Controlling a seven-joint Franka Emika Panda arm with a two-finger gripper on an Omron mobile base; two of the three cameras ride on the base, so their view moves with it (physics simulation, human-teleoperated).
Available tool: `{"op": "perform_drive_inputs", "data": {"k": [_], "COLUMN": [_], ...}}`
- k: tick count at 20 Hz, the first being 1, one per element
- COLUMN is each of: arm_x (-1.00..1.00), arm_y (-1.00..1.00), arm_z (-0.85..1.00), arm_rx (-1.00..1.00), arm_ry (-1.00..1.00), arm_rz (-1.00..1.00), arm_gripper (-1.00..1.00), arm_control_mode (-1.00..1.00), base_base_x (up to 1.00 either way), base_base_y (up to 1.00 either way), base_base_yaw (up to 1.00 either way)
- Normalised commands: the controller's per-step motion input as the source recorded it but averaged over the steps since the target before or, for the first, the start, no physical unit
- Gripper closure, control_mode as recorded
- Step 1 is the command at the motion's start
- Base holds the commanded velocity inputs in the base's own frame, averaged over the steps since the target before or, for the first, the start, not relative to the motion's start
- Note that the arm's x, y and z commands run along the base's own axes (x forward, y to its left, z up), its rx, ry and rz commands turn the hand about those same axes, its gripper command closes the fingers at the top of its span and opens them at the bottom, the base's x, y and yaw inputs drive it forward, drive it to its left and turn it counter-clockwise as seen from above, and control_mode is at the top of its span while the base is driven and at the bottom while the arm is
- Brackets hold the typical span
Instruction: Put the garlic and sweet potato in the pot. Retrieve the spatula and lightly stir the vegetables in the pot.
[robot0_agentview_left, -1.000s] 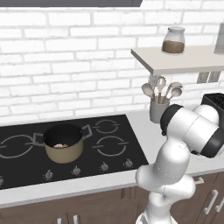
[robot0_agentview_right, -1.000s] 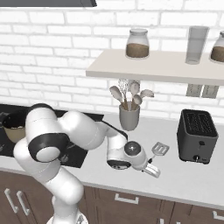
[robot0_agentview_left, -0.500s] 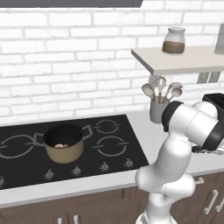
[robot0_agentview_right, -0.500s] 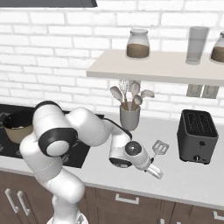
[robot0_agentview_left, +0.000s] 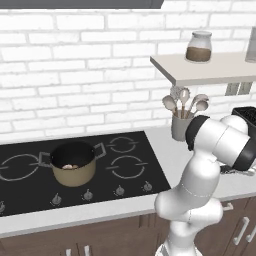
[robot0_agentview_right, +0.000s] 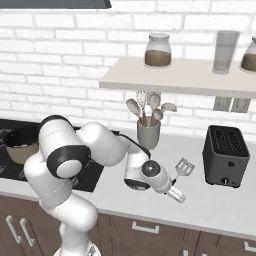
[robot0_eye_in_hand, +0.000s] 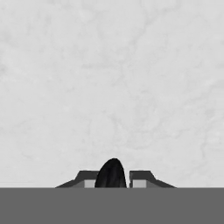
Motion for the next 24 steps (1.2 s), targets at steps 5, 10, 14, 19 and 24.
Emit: {"op": "perform_drive_inputs", "data": {"k": [5, 10, 14, 19, 24], "arm_x": [0.07, -0.57, -0.59, -0.08, 0.00], "arm_y": [0.10, 0.10, 0.07, 0.08, 0.14], "arm_z": [0.12, 0.84, 1.00, 1.00, 1.00], "arm_rx": [-0.05, -0.15, -0.07, 0.00, 0.00], "arm_ry": [0.00, -0.10, -0.01, 0.00, 0.12], "arm_rz": [0.03, 0.13, 0.20, 0.17, 0.13], "arm_gripper": [1.00, 1.00, 1.00, 1.00, 1.00], "arm_control_mode": [-1.00, -1.00, -1.00, -1.00, -1.00], "base_base_x": [0.00, 0.00, 0.00, 0.00, 0.00], "base_base_y": [0.00, 0.00, 0.00, 0.00, 0.00], "base_base_yaw": [0.00, 0.00, 0.00, 0.00, 0.00]}}
